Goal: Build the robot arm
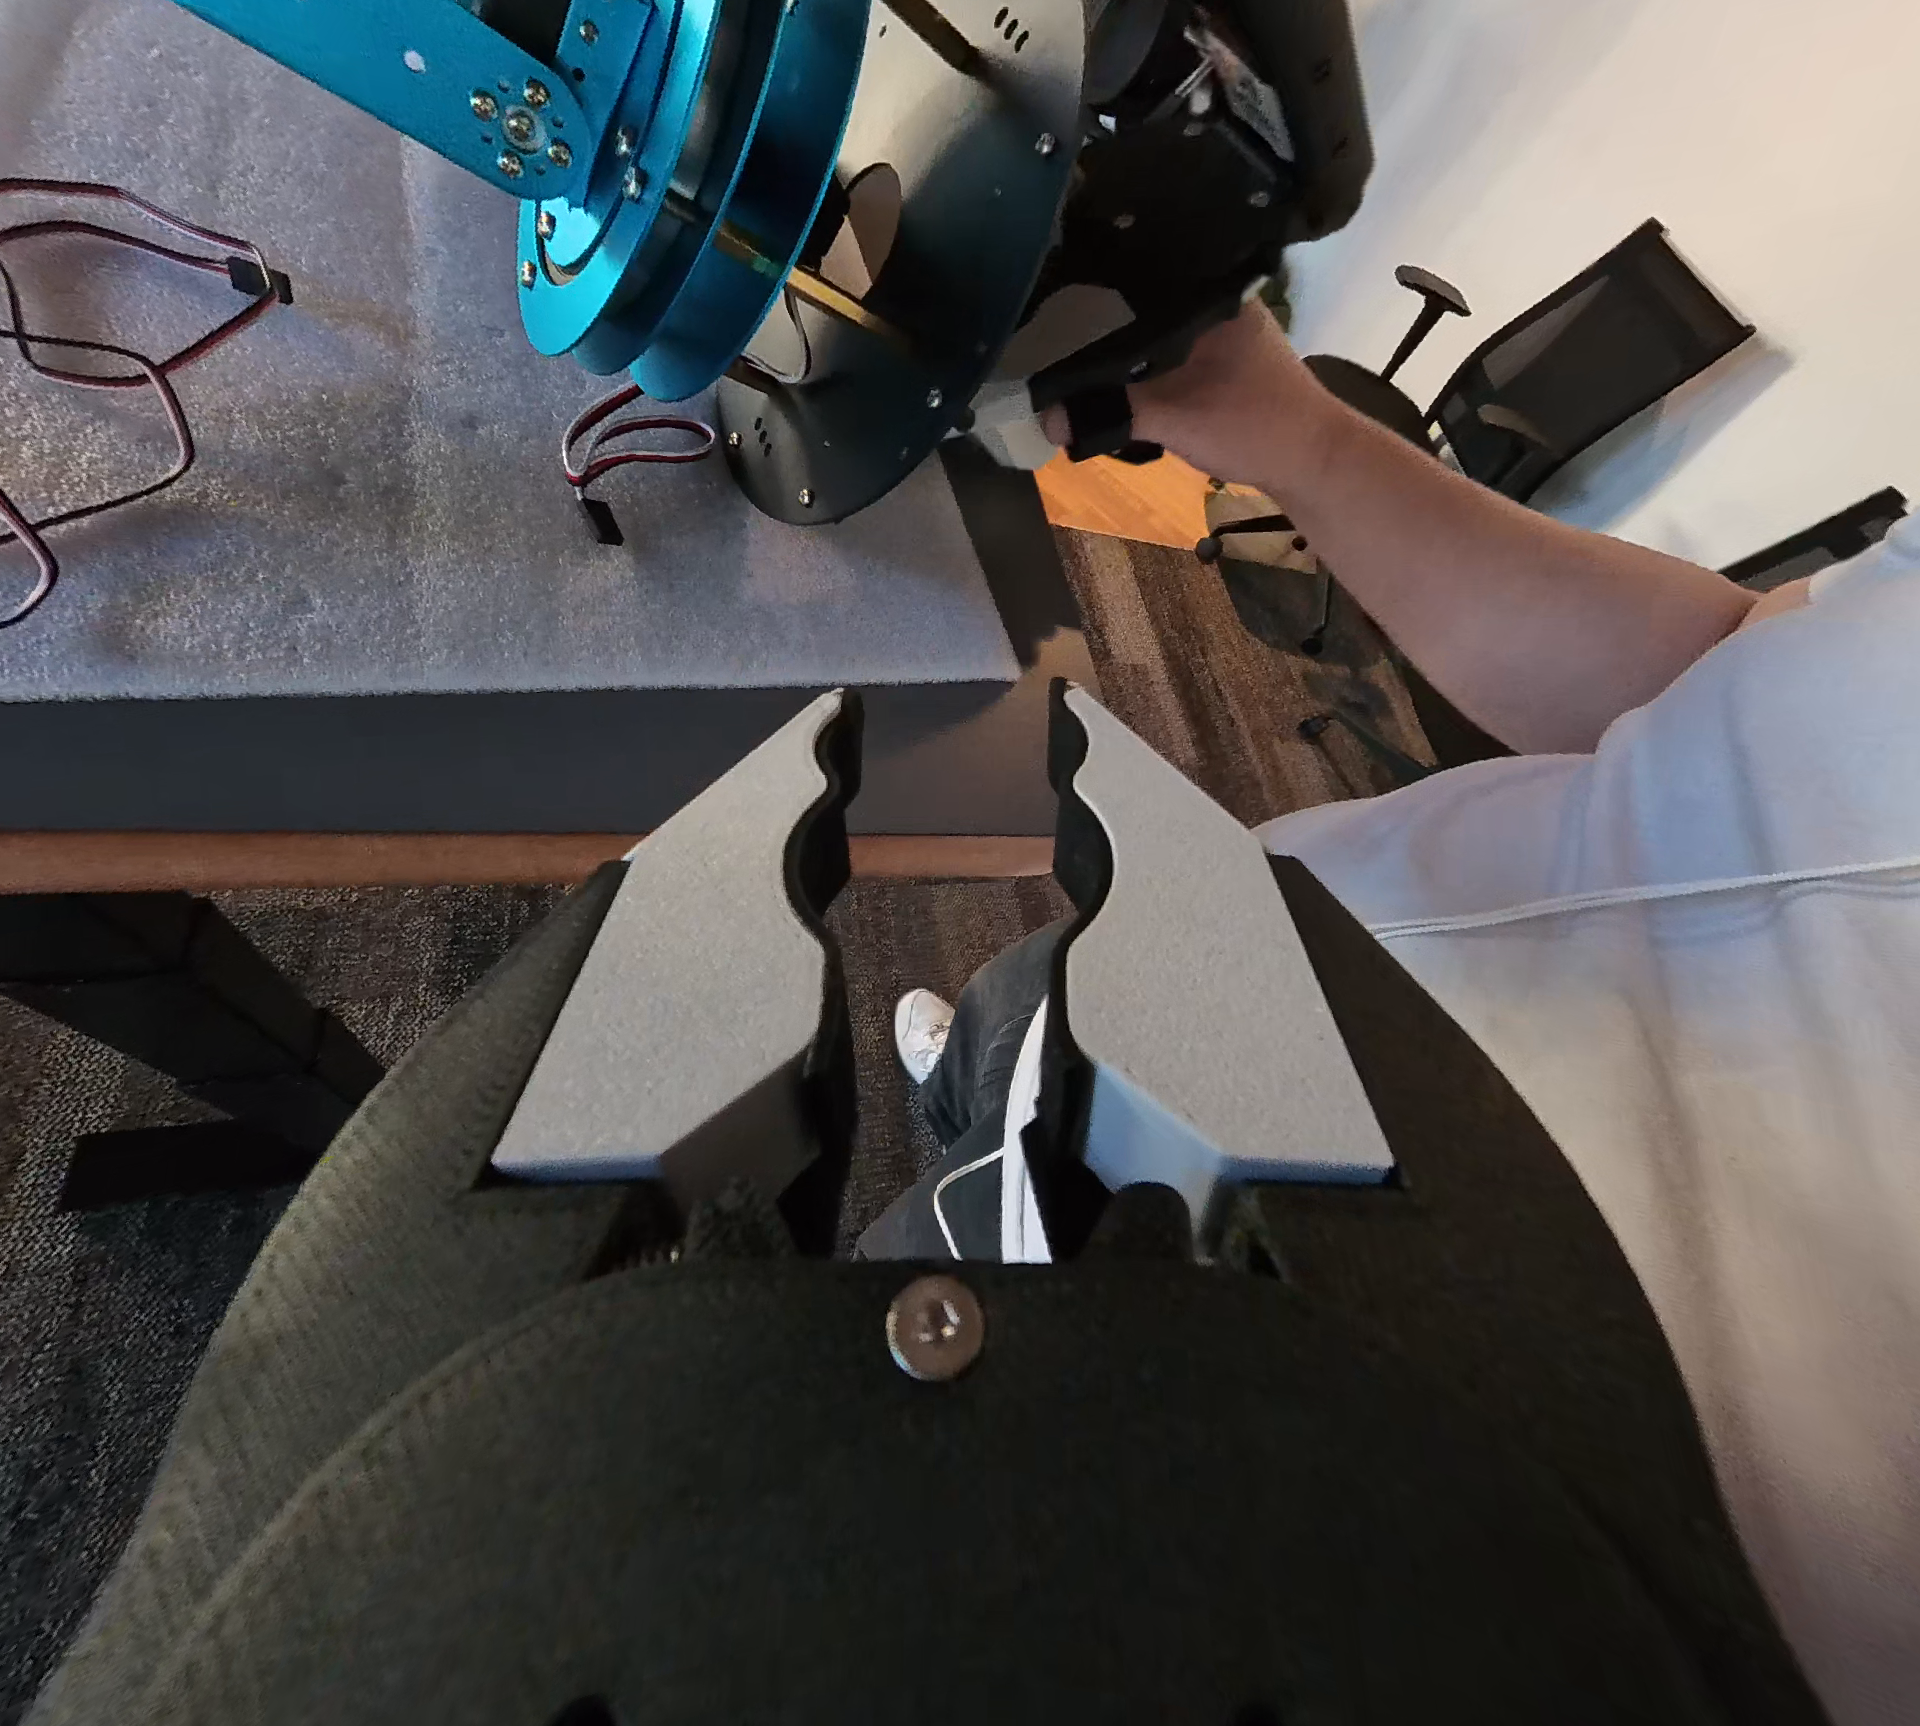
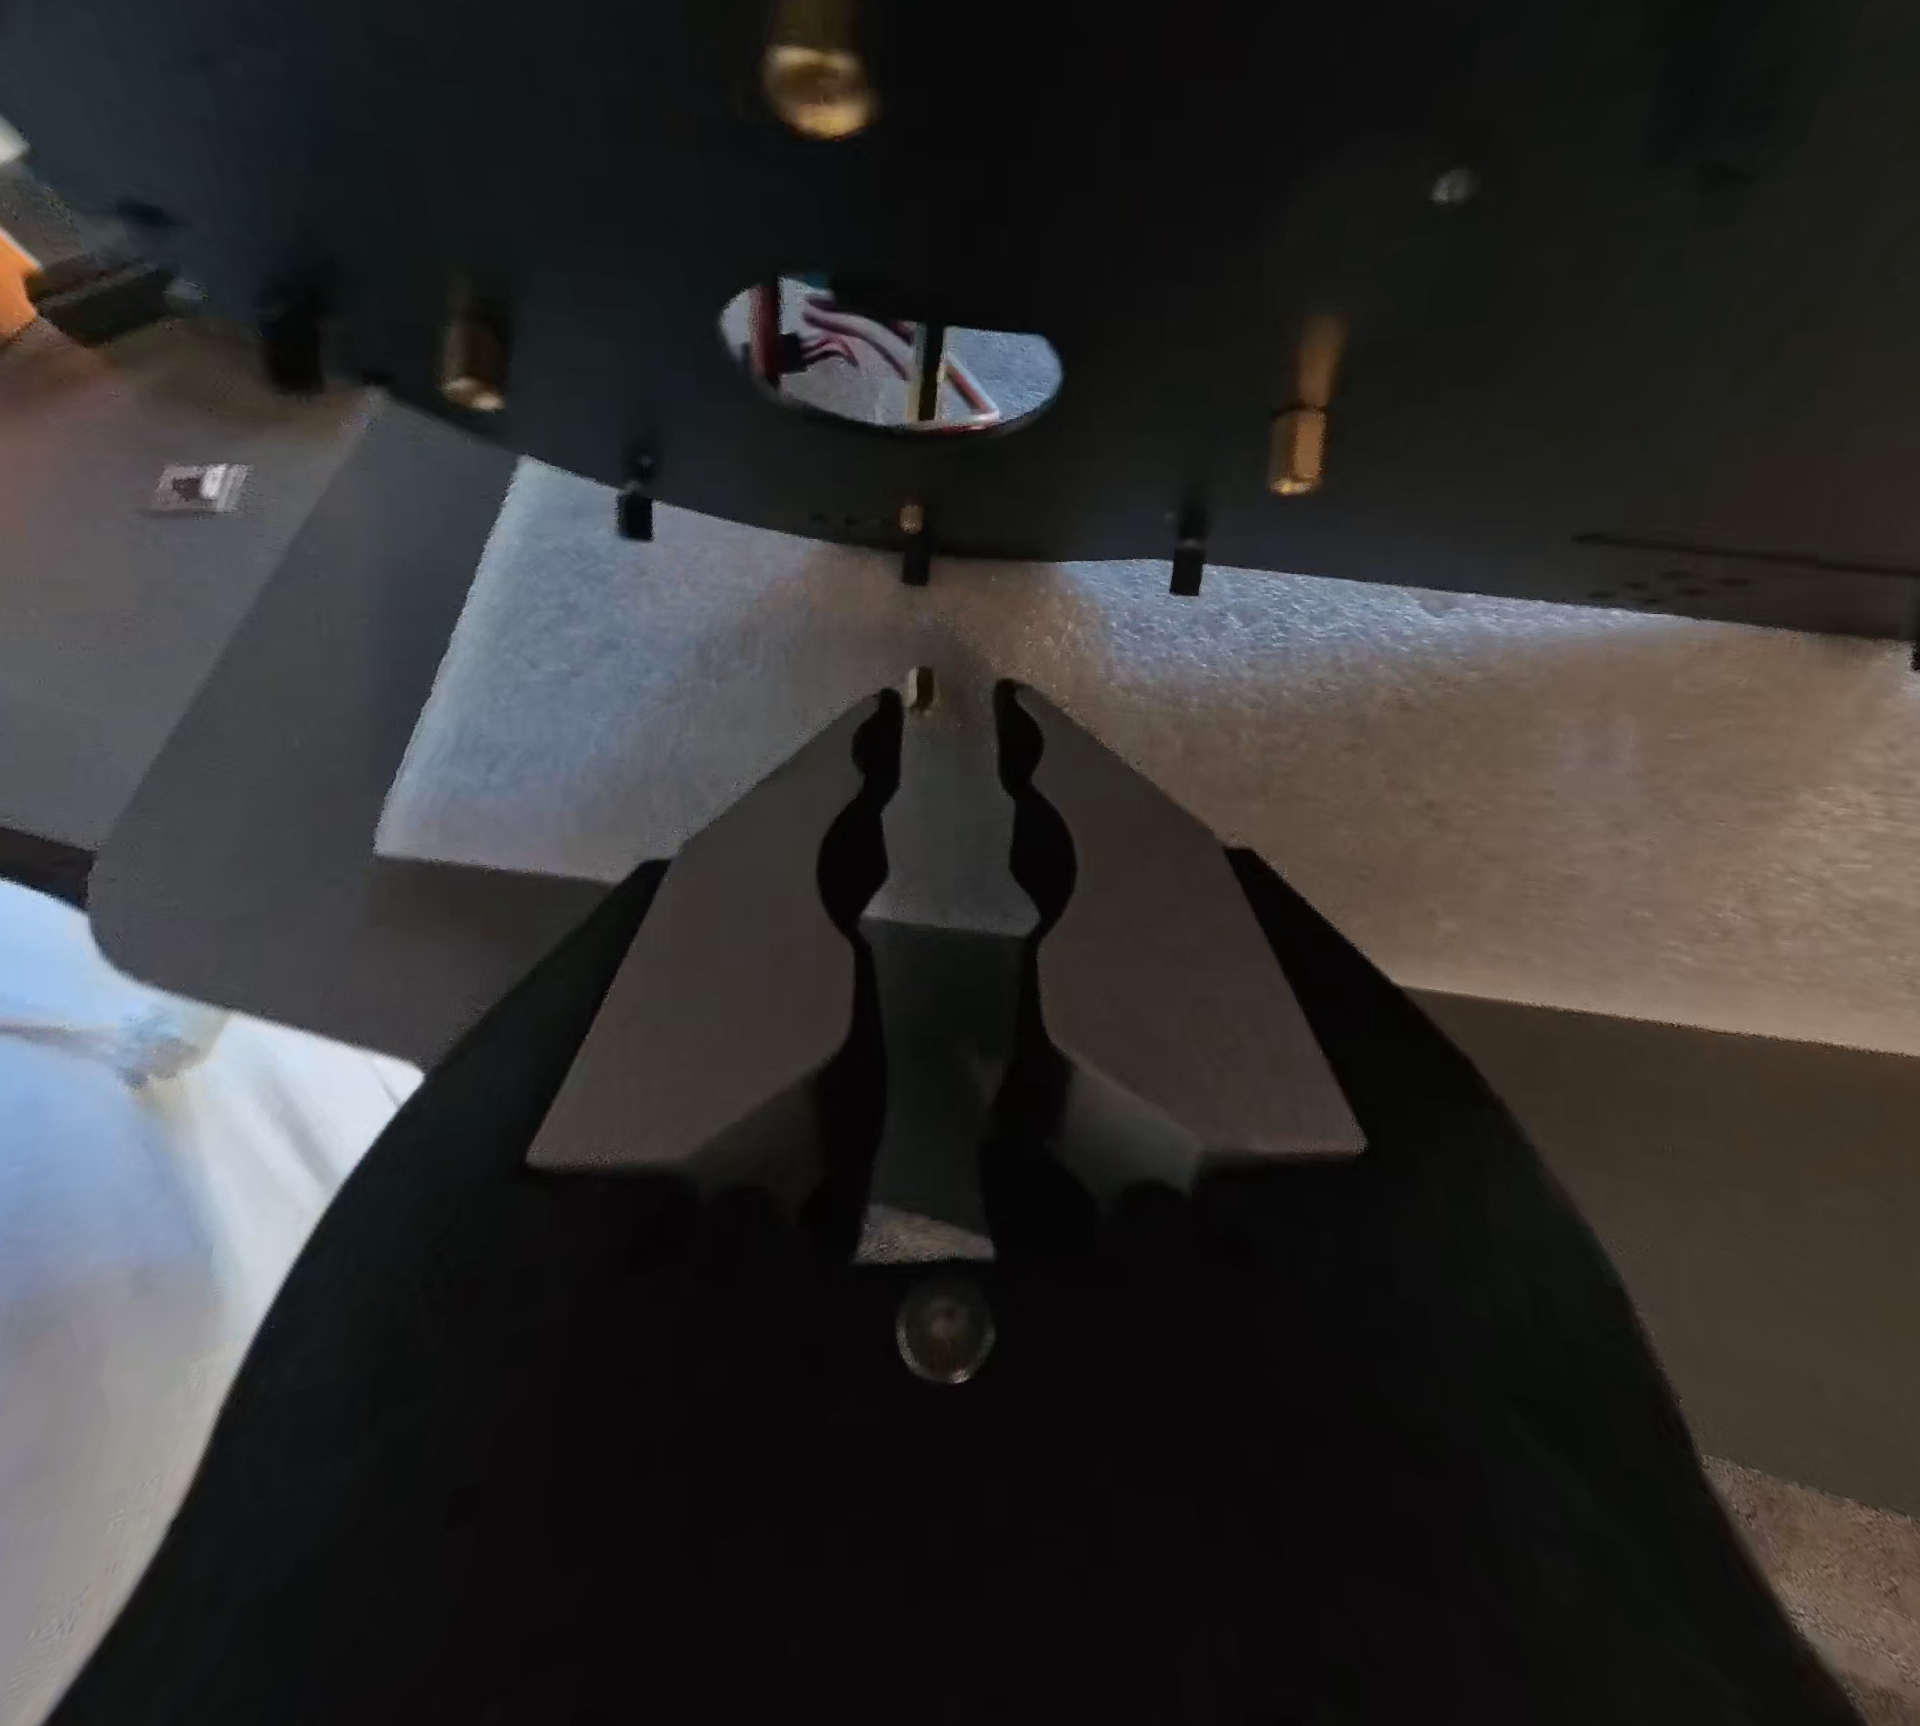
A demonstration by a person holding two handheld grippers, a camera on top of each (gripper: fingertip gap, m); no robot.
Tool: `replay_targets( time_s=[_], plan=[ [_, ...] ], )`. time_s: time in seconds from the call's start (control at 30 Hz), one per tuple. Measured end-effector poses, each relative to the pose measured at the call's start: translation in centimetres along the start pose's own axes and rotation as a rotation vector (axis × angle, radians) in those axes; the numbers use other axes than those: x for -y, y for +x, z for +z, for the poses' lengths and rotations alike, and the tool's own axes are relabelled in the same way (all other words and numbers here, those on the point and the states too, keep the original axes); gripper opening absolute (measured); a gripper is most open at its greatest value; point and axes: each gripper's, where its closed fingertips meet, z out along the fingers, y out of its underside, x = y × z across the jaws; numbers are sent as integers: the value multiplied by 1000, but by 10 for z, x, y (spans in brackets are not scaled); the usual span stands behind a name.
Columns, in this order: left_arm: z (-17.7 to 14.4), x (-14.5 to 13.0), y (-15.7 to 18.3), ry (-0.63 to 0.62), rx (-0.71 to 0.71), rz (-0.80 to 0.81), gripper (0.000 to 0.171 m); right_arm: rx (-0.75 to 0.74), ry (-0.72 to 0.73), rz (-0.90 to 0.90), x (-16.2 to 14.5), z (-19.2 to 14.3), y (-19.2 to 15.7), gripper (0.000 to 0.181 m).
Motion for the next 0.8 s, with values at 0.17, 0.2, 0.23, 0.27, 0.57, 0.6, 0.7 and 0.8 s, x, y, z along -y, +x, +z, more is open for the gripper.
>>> replay_targets(
  time_s=[0.17, 0.2, 0.23, 0.27, 0.57, 0.6, 0.7, 0.8],
  plan=[
    [0, -2, -2, 2, 5, -13, 34, 7, 96, -115, 9, -17, -4, 7],
    [0, -3, -3, 3, 4, -17, 34, 25, 110, -100, 11, -16, -7, 7],
    [0, -3, -3, 3, 3, -20, 34, 35, 120, -79, 12, -15, -8, 7],
    [1, -3, -3, 2, 2, -20, 34, 49, 123, -72, 13, -13, -10, 7],
    [2, -2, -3, -1, 8, -18, 34, -11, 52, -130, 5, 1, -7, 8],
    [2, -2, -4, -2, 10, -19, 34, -21, 44, -155, 7, 0, -8, 8],
    [1, -2, -5, 1, 12, -26, 34, -61, -13, -210, 10, -1, -10, 7],
    [2, -1, -5, 3, 10, -26, 34, -100, -67, -254, 10, 1, -9, 5]
  ],
)
